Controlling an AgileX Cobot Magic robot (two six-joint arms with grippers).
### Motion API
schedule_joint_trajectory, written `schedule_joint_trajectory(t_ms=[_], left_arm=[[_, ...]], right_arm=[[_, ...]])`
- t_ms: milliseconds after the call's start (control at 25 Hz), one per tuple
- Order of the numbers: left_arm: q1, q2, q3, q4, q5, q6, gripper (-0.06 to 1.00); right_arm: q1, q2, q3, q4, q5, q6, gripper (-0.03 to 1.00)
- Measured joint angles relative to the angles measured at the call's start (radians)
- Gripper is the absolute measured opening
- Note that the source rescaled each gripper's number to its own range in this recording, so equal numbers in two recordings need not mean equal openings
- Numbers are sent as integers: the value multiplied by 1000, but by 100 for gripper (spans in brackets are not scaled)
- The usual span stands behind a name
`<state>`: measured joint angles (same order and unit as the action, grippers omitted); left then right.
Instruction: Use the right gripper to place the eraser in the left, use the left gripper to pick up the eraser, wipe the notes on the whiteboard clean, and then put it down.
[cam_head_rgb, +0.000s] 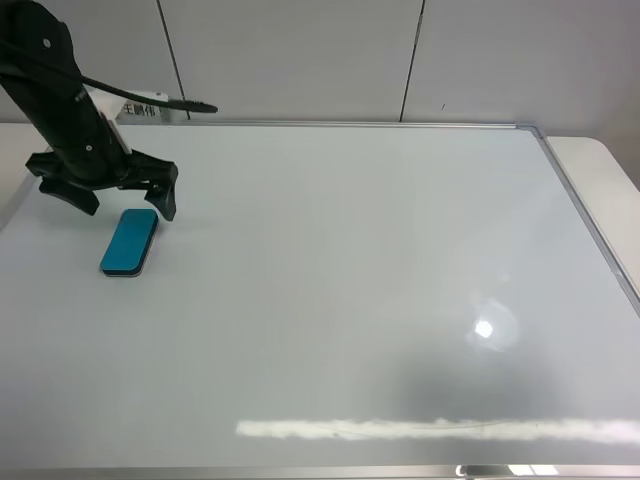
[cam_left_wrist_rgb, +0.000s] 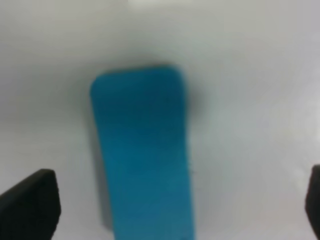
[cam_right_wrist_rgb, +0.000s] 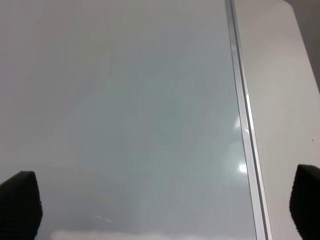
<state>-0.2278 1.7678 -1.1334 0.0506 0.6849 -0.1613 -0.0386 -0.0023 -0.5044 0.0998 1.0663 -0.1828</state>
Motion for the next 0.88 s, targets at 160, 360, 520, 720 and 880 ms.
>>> schedule_joint_trajectory(t_ms=[160, 360, 520, 720, 880], left_arm=[[-61, -181, 91, 54, -102, 0, 100], [-76, -386, 254, 70, -177, 0, 100], [0, -562, 359, 69, -180, 1, 100], [185, -794, 426, 72, -142, 5, 100], [300, -976, 432, 73, -42, 61, 100]], right_arm=[[0, 0, 0, 0, 0, 0, 100], [0, 0, 0, 0, 0, 0, 100], [0, 0, 0, 0, 0, 0, 100], [0, 0, 0, 0, 0, 0, 100], [0, 0, 0, 0, 0, 0, 100]])
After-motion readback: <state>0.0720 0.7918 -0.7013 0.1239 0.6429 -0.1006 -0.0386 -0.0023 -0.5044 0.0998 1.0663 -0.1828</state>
